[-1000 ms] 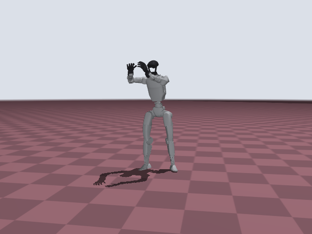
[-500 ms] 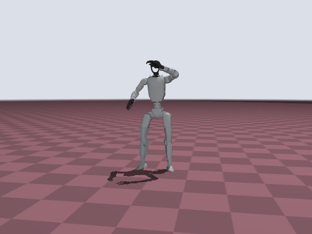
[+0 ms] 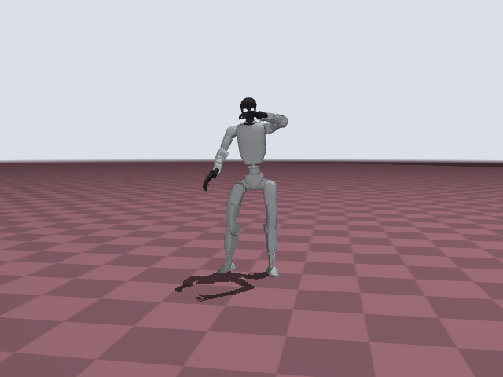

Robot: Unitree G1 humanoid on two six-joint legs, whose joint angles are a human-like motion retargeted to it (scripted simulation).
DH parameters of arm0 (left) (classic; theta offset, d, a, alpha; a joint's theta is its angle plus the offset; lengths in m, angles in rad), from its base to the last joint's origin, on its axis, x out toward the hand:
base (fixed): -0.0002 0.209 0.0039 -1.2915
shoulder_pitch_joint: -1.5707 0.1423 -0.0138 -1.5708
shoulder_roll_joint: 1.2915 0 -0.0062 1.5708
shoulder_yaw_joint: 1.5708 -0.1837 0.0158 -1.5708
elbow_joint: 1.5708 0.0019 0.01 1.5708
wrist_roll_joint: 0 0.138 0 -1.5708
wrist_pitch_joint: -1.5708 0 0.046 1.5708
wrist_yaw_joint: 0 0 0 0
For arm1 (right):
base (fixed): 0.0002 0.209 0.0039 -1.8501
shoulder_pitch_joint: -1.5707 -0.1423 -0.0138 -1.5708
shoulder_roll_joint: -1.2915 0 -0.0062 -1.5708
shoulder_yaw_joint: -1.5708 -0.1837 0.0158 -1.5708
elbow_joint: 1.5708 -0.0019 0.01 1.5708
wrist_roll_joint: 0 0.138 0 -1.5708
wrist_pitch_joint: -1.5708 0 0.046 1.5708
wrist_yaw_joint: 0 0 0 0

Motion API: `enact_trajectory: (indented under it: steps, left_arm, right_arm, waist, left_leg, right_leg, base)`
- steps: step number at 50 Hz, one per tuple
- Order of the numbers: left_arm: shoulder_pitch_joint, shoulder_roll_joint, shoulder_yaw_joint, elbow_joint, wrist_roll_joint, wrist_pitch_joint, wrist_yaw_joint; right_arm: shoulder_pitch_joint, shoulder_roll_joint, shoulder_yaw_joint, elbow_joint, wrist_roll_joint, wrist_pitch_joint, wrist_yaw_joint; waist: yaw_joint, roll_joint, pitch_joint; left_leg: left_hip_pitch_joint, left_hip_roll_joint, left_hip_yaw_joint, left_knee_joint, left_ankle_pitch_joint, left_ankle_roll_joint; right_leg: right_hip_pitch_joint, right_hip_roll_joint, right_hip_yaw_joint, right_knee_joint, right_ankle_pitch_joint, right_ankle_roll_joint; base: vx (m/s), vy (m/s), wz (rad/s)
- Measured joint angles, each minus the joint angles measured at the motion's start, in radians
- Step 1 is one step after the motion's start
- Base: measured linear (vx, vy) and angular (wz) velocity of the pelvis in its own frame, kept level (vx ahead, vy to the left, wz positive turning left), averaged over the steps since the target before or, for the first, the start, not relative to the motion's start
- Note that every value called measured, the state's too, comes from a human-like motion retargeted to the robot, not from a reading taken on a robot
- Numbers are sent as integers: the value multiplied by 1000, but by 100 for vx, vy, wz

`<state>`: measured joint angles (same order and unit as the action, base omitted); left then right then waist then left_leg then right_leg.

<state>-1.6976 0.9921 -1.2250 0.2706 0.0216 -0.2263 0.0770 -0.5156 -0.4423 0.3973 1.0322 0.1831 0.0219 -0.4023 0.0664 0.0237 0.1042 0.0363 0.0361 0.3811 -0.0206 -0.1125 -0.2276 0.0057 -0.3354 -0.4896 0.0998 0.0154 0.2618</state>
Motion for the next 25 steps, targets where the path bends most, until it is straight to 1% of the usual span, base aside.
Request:
enact_trajectory:
  steps: [3, 7, 10, 13, 16, 20, 23, 25]
  left_arm:
    - [45, 13, 34, 70, 5, 12, -10]
    - [143, 40, 111, 118, -26, 22, -21]
    - [239, 74, 176, 96, -78, 21, -26]
    - [351, 114, 244, 29, -153, 15, -23]
    - [473, 144, 319, -53, -226, 7, -21]
    - [642, 167, 425, -158, -243, -8, -4]
    - [756, 177, 498, -216, -168, -27, 4]
    - [819, 178, 539, -241, -113, -34, -2]
  right_arm:
    - [-157, -10, 101, -168, -158, -7, -45]
    - [-394, -37, 270, -389, -393, -12, -42]
    - [-580, -67, 390, -507, -537, -18, -12]
    - [-726, -128, 482, -555, -616, -12, 21]
    - [-803, -241, 547, -529, -652, 16, 59]
    - [-792, -446, 582, -408, -633, 60, 127]
    - [-731, -574, 547, -235, -612, 73, 179]
    - [-687, -630, 497, -106, -593, 77, 215]
  waist:
    - [8, -4, 3]
    - [21, -20, 3]
    - [31, -39, 2]
    - [43, -61, 1]
    - [63, -85, 0]
    - [98, -114, -2]
    - [122, -132, -3]
    - [133, -142, -3]
  left_leg:
    - [4, 2, 20, -11, 6, 0]
    - [13, 5, 39, -7, 2, 4]
    - [17, 8, 45, 6, -7, 7]
    - [17, 10, 40, 23, -17, 8]
    - [13, 8, 24, 36, -25, 12]
    - [7, 2, -8, 41, -28, 13]
    - [3, -5, -37, 33, -25, 11]
    - [3, -11, -55, 22, -21, 8]
  right_leg:
    - [-8, 8, 18, -14, 11, 0]
    - [-8, 15, 37, -25, 20, 0]
    - [-4, 14, 43, -21, 20, 0]
    - [0, 8, 40, -5, 14, 0]
    - [3, -4, 26, 19, 6, 0]
    - [9, -20, -6, 49, -4, 0]
    - [18, -29, -35, 62, -8, 0]
    - [25, -34, -54, 66, -10, 0]
  base:
    - [-4, -2, -33]
    - [0, -2, -25]
    - [0, 0, 0]
    - [3, 1, 8]
    - [6, 3, 27]
    - [5, 5, 42]
    - [4, 6, 50]
    - [3, 7, 48]
